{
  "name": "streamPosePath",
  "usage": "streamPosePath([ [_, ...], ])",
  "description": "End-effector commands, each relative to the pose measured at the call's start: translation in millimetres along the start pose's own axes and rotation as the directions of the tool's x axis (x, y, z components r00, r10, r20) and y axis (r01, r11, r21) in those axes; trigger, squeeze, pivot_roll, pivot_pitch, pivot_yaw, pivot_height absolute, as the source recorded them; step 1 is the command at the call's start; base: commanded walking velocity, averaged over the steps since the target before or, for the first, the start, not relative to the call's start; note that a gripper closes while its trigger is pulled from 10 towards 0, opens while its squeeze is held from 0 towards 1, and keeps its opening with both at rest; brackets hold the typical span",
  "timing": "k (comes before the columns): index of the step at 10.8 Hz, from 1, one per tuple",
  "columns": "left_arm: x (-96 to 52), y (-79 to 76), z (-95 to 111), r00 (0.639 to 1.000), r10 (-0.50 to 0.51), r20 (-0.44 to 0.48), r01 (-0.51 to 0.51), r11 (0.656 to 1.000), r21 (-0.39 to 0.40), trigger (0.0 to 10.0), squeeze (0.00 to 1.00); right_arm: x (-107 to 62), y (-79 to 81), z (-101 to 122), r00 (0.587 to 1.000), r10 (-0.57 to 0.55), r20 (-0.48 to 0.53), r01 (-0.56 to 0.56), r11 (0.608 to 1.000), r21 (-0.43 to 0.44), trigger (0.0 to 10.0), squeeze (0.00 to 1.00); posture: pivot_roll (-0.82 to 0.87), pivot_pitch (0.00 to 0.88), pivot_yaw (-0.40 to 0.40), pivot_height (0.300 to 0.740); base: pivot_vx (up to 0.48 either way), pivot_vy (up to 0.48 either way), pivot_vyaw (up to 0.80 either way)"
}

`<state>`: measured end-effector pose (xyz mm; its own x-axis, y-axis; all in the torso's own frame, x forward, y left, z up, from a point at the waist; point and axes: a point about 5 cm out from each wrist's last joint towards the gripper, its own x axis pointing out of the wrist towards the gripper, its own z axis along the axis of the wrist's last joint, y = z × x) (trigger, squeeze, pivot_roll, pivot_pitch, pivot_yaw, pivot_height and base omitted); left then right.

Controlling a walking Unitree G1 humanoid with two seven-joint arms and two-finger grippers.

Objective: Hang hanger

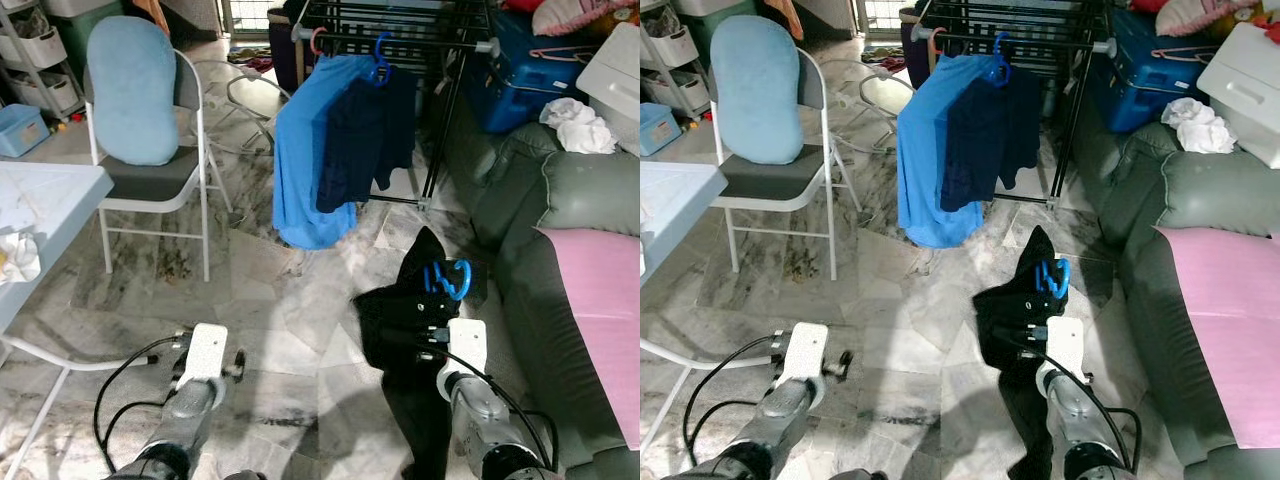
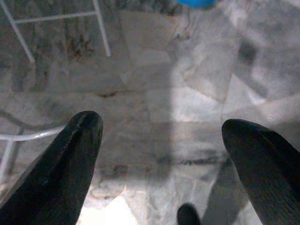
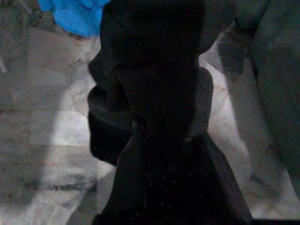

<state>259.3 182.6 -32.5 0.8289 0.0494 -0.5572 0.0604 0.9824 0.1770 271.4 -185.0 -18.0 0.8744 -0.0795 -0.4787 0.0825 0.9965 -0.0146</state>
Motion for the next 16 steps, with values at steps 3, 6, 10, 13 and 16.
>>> streamPosePath([
  [3,-8.4,10.9,-25.9,0.995,0.024,-0.096,-0.019,0.998,0.053,10.0,0.00,-11.3,-6.5,-26.5,0.997,-0.042,-0.059,0.033,0.990,-0.136,10.0,0.00,-0.11,0.071,-0.002,0.740,0.000,0.000,0.00],
  [6,-6.3,-0.1,-20.7,0.997,-0.001,-0.080,0.005,0.999,0.051,10.0,0.00,-18.5,-27.9,-34.8,0.992,-0.109,-0.061,0.102,0.989,-0.105,10.0,0.00,-0.17,0.119,0.036,0.740,0.000,0.000,0.00],
  [10,-3.1,-9.5,-14.2,0.995,-0.049,-0.086,0.060,0.991,0.122,10.0,0.00,-25.1,-31.1,-46.8,0.987,-0.139,-0.085,0.132,0.988,-0.081,10.0,0.00,-0.22,0.103,0.058,0.740,0.000,0.000,0.00],
  [13,-1.0,-1.5,-9.9,0.996,0.016,-0.083,-0.008,0.996,0.091,10.0,0.00,-15.7,-21.1,-29.7,0.998,-0.055,-0.037,0.050,0.991,-0.125,10.0,0.00,-0.19,0.096,0.033,0.740,0.000,0.000,0.00],
  [16,-1.1,0.6,-10.5,0.994,0.055,-0.092,-0.052,0.998,0.027,10.0,0.00,-7.3,-7.4,-16.2,1.000,0.018,-0.023,-0.021,0.989,-0.149,10.0,0.00,-0.13,0.066,-0.010,0.740,0.000,0.000,0.00],
])
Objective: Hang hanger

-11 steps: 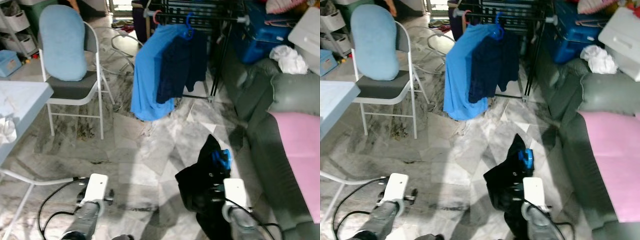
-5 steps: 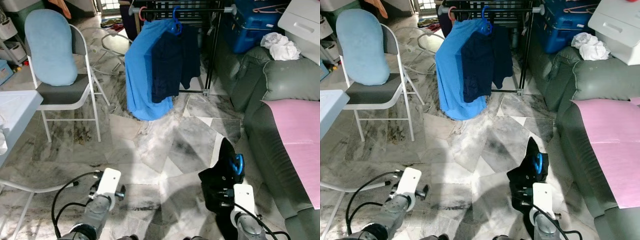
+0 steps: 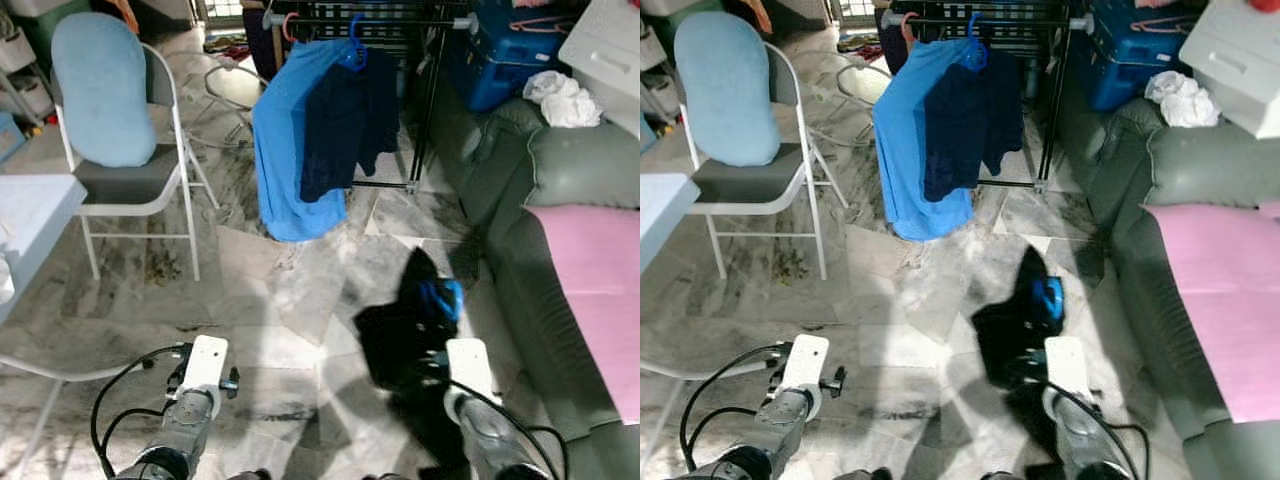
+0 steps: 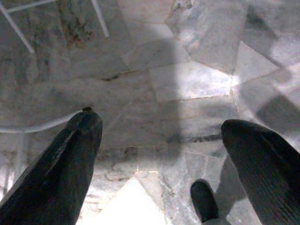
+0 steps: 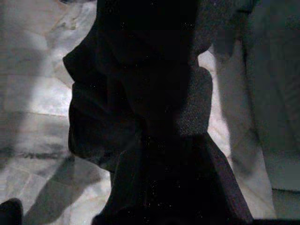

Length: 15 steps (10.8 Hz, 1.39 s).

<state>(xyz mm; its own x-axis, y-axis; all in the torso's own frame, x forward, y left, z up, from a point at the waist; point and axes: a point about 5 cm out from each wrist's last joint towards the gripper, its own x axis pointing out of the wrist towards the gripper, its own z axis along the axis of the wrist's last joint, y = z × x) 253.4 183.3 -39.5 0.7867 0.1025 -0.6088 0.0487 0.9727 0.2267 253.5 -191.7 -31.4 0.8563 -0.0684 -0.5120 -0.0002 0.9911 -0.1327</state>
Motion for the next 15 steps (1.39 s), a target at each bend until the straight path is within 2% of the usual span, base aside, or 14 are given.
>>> streamPosePath([
  [1,0.0,1.8,-1.5,1.000,0.018,-0.015,-0.018,1.000,-0.011,10.0,0.00,2.4,2.5,5.9,1.000,0.019,0.016,-0.019,1.000,-0.008,10.0,0.00,-0.12,0.060,-0.021,0.740,0.000,0.000,0.00],
  [4,-0.2,4.8,-1.8,1.000,0.031,-0.007,-0.031,0.999,-0.011,10.0,0.00,3.2,8.7,7.5,0.999,0.044,0.020,-0.044,0.999,0.003,10.0,0.00,-0.10,0.062,-0.020,0.740,0.000,0.000,0.00],
  [6,0.7,11.0,-0.1,0.999,0.041,-0.009,-0.041,0.999,-0.024,10.0,0.00,2.8,10.5,8.2,0.999,0.028,0.035,-0.030,0.997,0.078,10.0,0.00,-0.11,0.063,-0.009,0.740,0.000,0.000,0.00],
  [9,1.4,5.6,1.5,1.000,0.000,-0.015,-0.001,0.999,-0.040,10.0,0.00,2.0,11.6,5.6,0.999,0.029,0.027,-0.032,0.995,0.090,10.0,0.00,-0.12,0.061,-0.002,0.740,0.000,0.000,0.00],
  [15,1.2,0.3,1.7,1.000,-0.006,-0.017,0.005,0.999,-0.041,10.0,0.00,3.1,6.9,7.2,1.000,0.014,0.025,-0.017,0.995,0.101,10.0,0.00,-0.12,0.075,0.003,0.740,0.000,0.000,0.00],
])
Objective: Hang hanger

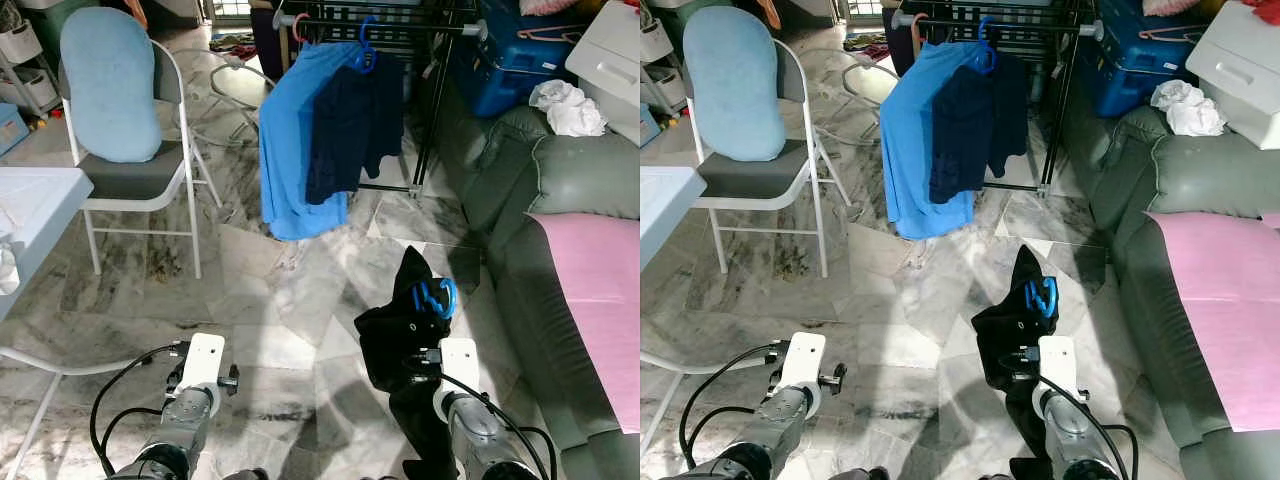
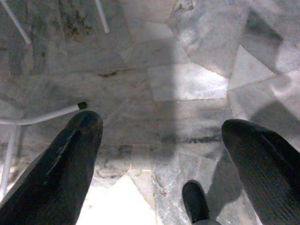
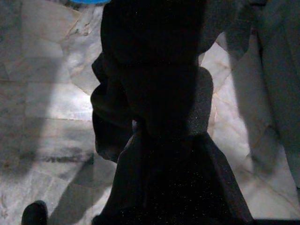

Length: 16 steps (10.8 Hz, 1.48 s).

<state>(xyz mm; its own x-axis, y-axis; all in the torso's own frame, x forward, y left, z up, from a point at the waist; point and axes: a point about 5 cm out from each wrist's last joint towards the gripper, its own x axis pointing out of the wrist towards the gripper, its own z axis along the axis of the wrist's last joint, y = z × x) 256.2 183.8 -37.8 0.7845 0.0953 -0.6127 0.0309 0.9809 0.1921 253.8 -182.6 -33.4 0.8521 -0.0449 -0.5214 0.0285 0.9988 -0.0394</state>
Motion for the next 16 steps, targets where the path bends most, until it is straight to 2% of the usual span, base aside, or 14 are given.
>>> streamPosePath([
  [1,-0.3,-0.7,-2.2,1.000,0.001,-0.015,-0.001,1.000,0.001,10.0,0.00,1.7,-1.3,6.4,1.000,-0.007,0.030,0.007,1.000,0.007,10.0,0.00,-0.12,0.089,0.004,0.740,0.000,0.000,0.00],
  [5,-5.8,2.9,-19.7,0.999,-0.023,-0.042,0.025,0.998,0.061,10.0,0.00,-8.1,12.9,-16.4,1.000,0.022,-0.010,-0.022,1.000,0.010,10.0,0.00,-0.12,0.211,0.023,0.740,0.000,0.000,0.00],
  [8,-5.8,0.6,-18.1,0.999,-0.031,-0.027,0.032,0.998,0.063,10.0,0.00,-11.3,14.8,-22.1,1.000,0.022,-0.013,-0.021,1.000,0.020,10.0,0.00,-0.12,0.246,0.031,0.740,0.000,0.000,0.00],
  [10,-4.2,0.2,-11.8,1.000,-0.023,-0.005,0.024,0.999,0.025,10.0,0.00,-11.0,11.2,-19.6,1.000,0.008,0.003,-0.008,1.000,0.021,10.0,0.00,-0.12,0.247,0.030,0.740,0.000,0.000,0.00],
  [12,-1.3,-2.2,4.0,0.998,-0.019,0.064,0.021,0.999,-0.028,10.0,0.00,-7.1,5.0,-3.3,0.997,-0.017,0.081,0.014,0.999,0.039,10.0,0.00,-0.13,0.240,0.023,0.740,0.000,0.000,0.00],
  [14,-0.2,-3.5,11.0,0.995,-0.017,0.095,0.024,0.997,-0.073,10.0,0.00,-5.2,-6.8,9.1,0.989,-0.054,0.139,0.046,0.997,0.062,10.0,0.00,-0.13,0.220,0.020,0.740,0.000,0.000,0.00],
  [16,-0.2,-4.2,10.9,0.996,-0.015,0.094,0.022,0.997,-0.077,10.0,0.00,-5.4,-13.3,6.7,0.991,-0.066,0.117,0.059,0.997,0.058,10.0,0.00,-0.14,0.206,0.019,0.740,0.000,0.000,0.00],
])
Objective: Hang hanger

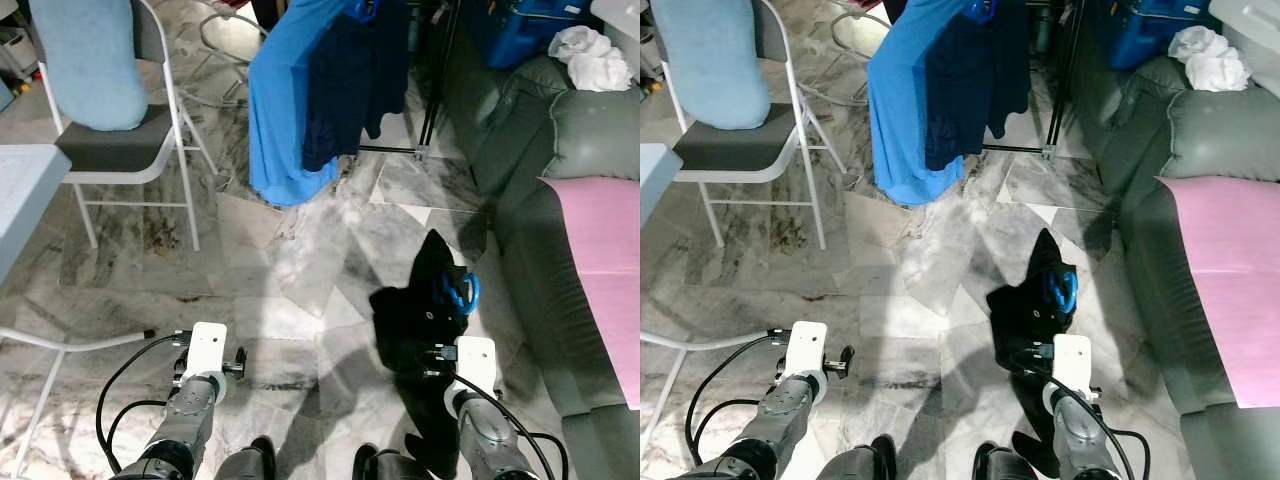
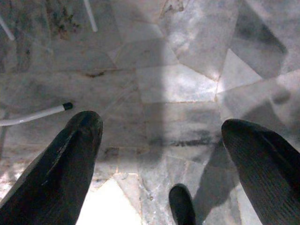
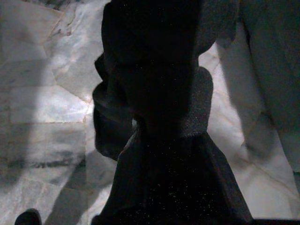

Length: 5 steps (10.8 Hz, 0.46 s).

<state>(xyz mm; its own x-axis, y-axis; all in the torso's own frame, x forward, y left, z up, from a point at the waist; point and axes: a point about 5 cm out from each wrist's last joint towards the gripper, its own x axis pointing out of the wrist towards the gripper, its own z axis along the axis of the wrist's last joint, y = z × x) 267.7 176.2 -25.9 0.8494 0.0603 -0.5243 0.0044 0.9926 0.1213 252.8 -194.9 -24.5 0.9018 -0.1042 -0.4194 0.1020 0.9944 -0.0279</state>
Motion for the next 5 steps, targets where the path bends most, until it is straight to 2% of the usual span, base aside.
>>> streamPosePath([
  [1,0.0,-0.2,0.2,1.000,0.002,0.003,-0.002,1.000,-0.021,10.0,0.00,0.8,-1.4,2.8,1.000,-0.003,0.013,0.003,1.000,0.010,10.0,0.00,-0.14,0.200,0.018,0.740,0.000,0.000,0.00],
  [5,4.5,-7.8,14.4,0.999,-0.016,0.038,0.020,0.996,-0.088,10.0,0.00,5.5,0.9,11.9,0.999,0.011,0.034,-0.011,1.000,0.004,10.0,0.00,-0.14,0.192,0.019,0.740,0.000,0.000,0.00],
])
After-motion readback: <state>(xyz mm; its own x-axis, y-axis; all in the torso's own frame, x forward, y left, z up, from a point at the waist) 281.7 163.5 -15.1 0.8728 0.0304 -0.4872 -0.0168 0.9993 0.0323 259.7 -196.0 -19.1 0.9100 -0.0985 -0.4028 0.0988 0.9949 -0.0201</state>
